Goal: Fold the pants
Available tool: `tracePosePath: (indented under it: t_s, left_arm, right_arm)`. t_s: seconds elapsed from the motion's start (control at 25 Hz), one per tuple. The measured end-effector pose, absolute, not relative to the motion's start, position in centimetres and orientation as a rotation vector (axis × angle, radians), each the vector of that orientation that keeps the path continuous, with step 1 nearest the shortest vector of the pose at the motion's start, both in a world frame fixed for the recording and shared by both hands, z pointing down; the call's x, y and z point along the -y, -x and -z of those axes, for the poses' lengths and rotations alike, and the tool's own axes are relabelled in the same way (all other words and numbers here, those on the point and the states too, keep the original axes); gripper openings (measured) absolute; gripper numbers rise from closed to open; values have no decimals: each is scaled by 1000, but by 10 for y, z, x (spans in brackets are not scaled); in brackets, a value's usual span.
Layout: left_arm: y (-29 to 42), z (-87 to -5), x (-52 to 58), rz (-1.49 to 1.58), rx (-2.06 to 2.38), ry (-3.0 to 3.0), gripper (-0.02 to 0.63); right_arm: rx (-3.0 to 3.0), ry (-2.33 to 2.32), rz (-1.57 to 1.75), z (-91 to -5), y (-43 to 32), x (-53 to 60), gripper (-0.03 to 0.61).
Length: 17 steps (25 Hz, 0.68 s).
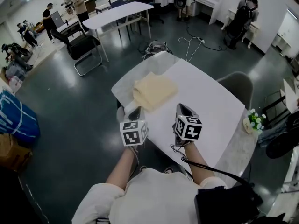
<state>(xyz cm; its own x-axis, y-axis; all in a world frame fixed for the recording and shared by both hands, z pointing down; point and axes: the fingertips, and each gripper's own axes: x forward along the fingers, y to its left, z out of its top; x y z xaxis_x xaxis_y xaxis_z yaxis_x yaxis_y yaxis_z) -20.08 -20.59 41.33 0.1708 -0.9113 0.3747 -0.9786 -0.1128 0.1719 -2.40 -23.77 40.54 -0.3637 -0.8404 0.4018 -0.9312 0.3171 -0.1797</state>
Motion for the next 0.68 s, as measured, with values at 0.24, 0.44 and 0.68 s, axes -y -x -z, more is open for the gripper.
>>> tracePosePath:
  t_s: [0.24,0.44,0.68]
  left_arm:
    - [200,-418,203,-254,1804,-2065,9]
    - [198,-420,201,-267,1766,-2072,9]
    - [198,-422,199,-276,1774,-2071,9]
  right_arm:
    - [2341,-1616,-573,-410,20,233,-8]
    - [2336,-1610,-557,-408,21,232,-8]
    - [2319,-1617,-559,-411,17,231,-8]
